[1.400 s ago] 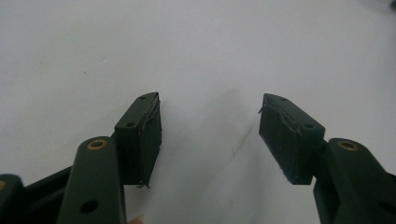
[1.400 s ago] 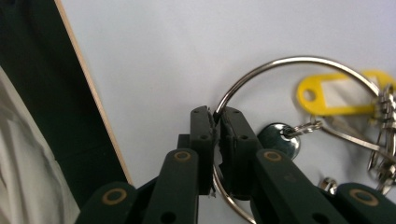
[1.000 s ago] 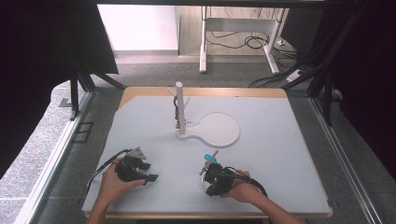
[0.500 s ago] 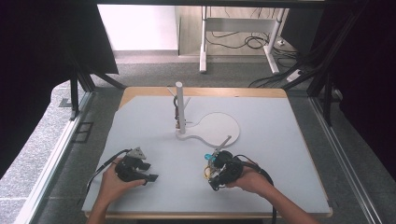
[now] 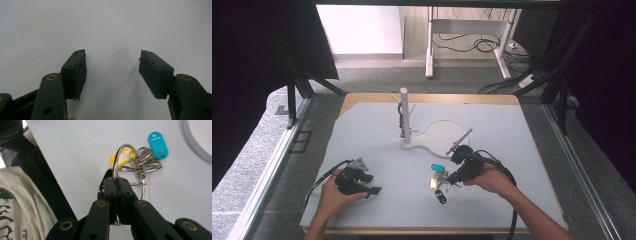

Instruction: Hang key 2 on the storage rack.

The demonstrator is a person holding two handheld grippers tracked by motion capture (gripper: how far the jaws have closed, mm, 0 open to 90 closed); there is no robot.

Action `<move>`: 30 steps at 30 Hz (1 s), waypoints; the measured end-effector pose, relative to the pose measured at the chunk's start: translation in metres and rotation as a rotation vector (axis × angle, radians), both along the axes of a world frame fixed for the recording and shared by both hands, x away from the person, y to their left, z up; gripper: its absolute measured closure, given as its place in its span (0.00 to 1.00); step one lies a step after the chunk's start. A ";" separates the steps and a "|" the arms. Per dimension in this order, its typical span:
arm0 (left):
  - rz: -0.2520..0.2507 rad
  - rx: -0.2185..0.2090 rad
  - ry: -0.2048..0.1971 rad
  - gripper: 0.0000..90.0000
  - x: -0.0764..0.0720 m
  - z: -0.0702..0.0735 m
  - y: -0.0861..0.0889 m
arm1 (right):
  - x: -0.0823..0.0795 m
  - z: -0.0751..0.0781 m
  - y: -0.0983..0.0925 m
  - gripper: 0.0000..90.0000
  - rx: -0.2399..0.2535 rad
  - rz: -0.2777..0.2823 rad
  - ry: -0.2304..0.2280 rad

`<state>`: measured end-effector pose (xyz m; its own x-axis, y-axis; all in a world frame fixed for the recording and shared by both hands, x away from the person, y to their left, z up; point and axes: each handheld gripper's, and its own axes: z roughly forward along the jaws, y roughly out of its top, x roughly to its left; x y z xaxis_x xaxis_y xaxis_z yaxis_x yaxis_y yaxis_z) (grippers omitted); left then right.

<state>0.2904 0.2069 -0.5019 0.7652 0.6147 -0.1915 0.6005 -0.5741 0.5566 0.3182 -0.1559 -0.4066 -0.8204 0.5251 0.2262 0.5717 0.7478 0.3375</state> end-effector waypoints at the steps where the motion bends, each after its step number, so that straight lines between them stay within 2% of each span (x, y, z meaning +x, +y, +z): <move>1: 0.002 -0.001 0.002 0.44 0.000 0.000 0.000 | 0.001 0.002 -0.001 0.97 -0.004 -0.005 -0.002; 18: 0.000 -0.001 0.001 0.44 0.000 0.000 0.000 | 0.030 0.038 -0.016 0.97 0.013 -0.069 -0.018; 20: -0.001 -0.002 0.000 0.44 0.000 0.000 0.000 | 0.037 0.047 -0.018 0.97 0.030 -0.080 -0.022; 30: 0.001 -0.005 0.000 0.44 0.000 -0.001 0.000 | 0.054 0.075 -0.027 0.97 0.045 -0.126 -0.051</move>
